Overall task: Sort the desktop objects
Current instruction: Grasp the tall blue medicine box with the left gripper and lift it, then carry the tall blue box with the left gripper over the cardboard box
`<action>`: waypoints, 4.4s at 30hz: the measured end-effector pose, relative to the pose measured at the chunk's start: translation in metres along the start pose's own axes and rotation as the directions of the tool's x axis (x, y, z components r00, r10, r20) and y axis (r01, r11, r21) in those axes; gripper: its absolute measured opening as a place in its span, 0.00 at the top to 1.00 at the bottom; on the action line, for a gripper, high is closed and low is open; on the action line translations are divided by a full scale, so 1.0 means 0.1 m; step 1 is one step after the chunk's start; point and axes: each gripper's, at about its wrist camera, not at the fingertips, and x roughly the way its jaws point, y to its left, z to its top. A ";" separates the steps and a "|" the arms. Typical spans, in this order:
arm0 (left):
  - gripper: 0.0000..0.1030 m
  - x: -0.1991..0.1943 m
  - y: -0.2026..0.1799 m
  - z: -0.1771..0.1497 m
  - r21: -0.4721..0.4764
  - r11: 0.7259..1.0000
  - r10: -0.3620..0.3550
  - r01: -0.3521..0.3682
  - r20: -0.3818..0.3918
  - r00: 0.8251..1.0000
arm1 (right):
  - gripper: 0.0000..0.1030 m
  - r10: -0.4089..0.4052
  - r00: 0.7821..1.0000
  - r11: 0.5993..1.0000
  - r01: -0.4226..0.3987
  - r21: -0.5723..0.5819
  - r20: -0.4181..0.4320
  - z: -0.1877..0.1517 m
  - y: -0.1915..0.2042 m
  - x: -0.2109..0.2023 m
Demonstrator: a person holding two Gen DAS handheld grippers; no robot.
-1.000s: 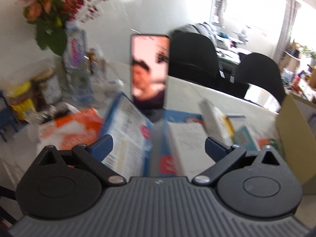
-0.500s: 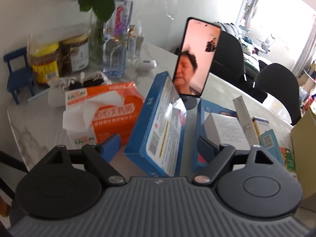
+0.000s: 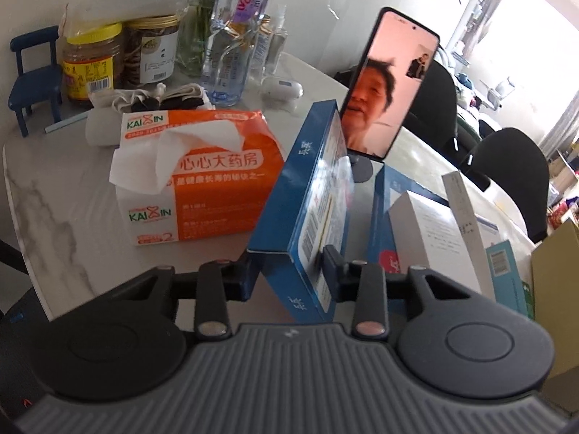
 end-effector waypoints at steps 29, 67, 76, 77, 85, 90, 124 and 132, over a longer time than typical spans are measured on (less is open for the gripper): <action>0.80 -0.58 -0.04 -0.41 0.155 0.987 -0.033 0.046 -0.086 0.996 | 0.00 0.053 0.997 0.999 -0.053 0.000 0.052 -0.05 0.18 -0.20; 0.77 -0.03 -0.30 0.09 0.312 0.949 0.033 0.047 -0.245 0.969 | 0.00 0.214 0.975 0.970 -0.220 0.100 0.065 -0.01 0.25 0.20; 0.79 -0.05 -0.28 0.09 0.289 0.957 0.038 0.032 -0.234 0.972 | 0.00 0.223 0.972 0.966 -0.230 0.115 0.069 -0.01 0.23 0.23; 0.79 -0.05 -0.28 0.09 0.287 0.957 0.040 0.030 -0.233 0.972 | 0.00 0.222 0.973 0.966 -0.229 0.117 0.068 -0.01 0.23 0.24; 0.79 -0.10 -0.27 0.10 0.278 0.960 0.039 0.024 -0.220 0.975 | 0.00 0.219 0.973 0.965 -0.228 0.133 0.077 -0.02 0.18 0.20; 0.80 -0.18 -0.29 0.13 0.277 0.961 0.033 0.024 -0.199 0.979 | 0.00 0.220 0.972 0.964 -0.230 0.135 0.084 -0.01 0.18 0.18; 0.80 -0.49 -2.12 0.36 0.402 0.834 -0.321 0.377 -0.202 0.925 | 0.00 0.197 0.941 0.949 -0.253 0.187 0.276 0.29 -0.30 0.01; 0.80 -0.29 -2.82 0.18 0.383 0.769 -0.434 0.512 -0.275 0.858 | 0.00 0.174 0.933 0.940 -0.252 0.227 0.315 0.37 -0.52 0.03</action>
